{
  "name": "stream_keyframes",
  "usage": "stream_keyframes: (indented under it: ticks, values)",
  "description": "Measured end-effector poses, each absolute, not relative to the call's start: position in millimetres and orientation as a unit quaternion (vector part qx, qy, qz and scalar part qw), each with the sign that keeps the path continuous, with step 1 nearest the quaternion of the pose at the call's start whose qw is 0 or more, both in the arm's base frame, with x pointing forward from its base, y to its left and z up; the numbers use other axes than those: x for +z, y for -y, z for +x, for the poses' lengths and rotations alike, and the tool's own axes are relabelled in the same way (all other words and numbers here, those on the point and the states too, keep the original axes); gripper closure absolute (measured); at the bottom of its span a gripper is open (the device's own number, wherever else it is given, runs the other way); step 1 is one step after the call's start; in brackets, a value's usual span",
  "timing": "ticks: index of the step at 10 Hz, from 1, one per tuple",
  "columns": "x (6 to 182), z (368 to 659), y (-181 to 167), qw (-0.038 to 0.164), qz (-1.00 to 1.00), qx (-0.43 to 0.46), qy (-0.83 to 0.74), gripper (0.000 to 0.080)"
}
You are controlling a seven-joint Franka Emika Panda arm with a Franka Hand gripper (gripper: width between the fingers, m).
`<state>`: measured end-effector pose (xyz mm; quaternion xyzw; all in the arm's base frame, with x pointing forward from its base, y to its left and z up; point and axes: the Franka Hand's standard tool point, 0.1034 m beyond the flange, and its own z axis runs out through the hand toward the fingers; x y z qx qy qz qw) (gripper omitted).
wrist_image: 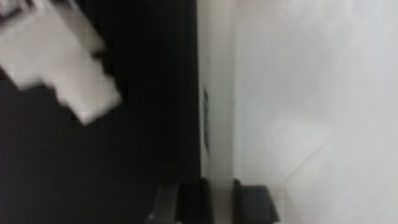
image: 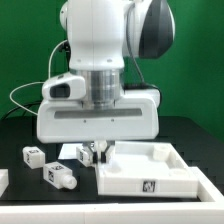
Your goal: Assemble one leg
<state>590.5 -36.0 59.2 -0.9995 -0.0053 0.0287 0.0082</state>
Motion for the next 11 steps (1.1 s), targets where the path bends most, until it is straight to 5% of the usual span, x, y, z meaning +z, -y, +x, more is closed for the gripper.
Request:
stream_keyframes:
  ticks: [5,11]
  values:
    - [57.4,598.9,29.4,0.008,-1.0,0.023,0.014,0.0748]
    - [24.6,602.4,21.4,-0.001,-0.999,0.04,-0.018,0.0748]
